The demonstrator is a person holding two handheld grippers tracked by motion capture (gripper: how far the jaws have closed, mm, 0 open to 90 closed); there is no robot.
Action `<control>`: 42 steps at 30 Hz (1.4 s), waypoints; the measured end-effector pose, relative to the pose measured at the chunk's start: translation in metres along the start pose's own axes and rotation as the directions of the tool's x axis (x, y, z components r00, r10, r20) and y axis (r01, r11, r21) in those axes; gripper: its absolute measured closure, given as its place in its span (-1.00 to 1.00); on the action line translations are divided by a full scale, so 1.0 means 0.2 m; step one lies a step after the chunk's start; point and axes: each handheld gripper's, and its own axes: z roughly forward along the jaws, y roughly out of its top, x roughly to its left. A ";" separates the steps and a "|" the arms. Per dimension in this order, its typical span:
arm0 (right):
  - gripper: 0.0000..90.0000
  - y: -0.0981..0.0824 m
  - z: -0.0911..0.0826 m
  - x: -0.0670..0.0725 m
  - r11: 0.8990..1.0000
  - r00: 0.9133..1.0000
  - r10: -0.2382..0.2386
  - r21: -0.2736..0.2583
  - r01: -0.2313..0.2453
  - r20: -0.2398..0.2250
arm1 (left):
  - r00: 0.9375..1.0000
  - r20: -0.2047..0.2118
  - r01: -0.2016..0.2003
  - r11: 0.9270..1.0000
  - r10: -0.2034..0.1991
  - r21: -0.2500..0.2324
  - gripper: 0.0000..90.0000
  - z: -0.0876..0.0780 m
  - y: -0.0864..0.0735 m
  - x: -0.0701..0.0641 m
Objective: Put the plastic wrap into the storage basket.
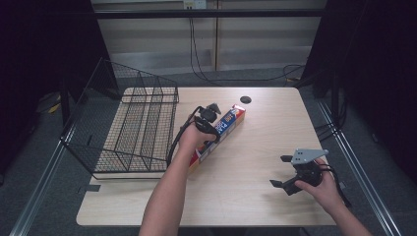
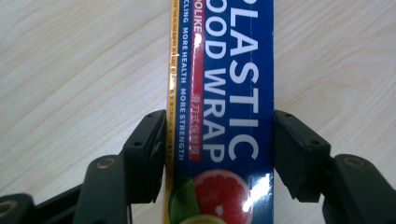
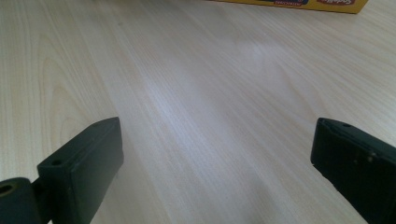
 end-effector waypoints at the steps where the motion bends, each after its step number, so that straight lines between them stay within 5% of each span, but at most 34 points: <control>1: -0.95 0.00 0.00 0.00 1.000 1.000 0.000 0.000 0.000 0.000 | 1.000 0.000 0.000 1.000 0.000 0.000 -0.12 0.00 0.00 0.00; 9: -0.95 0.00 0.01 0.00 1.000 1.000 -0.002 0.003 0.002 0.002 | 0.999 0.012 0.035 0.999 -0.035 -0.013 -0.17 0.04 0.02 0.01; 13: -0.95 0.00 0.01 0.00 1.000 1.000 -0.004 0.004 0.004 0.001 | 1.000 -0.007 0.021 1.000 -0.020 0.004 -0.09 0.03 0.04 0.00; 17: -0.95 0.00 0.01 0.00 1.000 1.000 -0.003 0.003 0.003 -0.001 | 0.994 0.050 0.090 0.995 -0.092 0.041 -0.05 0.01 0.05 -0.01; 21: -0.95 0.00 0.01 0.00 1.000 1.000 -0.002 0.003 0.002 -0.003 | 0.996 0.042 0.076 0.995 -0.078 0.063 -0.03 -0.02 0.06 -0.03; 27: -0.95 0.00 0.00 0.00 1.000 1.000 0.001 -0.001 -0.001 -0.004 | 0.992 0.059 0.106 0.989 -0.112 0.104 -0.03 -0.12 0.08 -0.04; 42: -0.95 0.00 0.00 0.00 1.000 1.000 -0.001 -0.004 0.001 0.001 | 0.984 0.067 0.162 0.984 -0.167 0.068 -0.03 -0.41 0.10 -0.03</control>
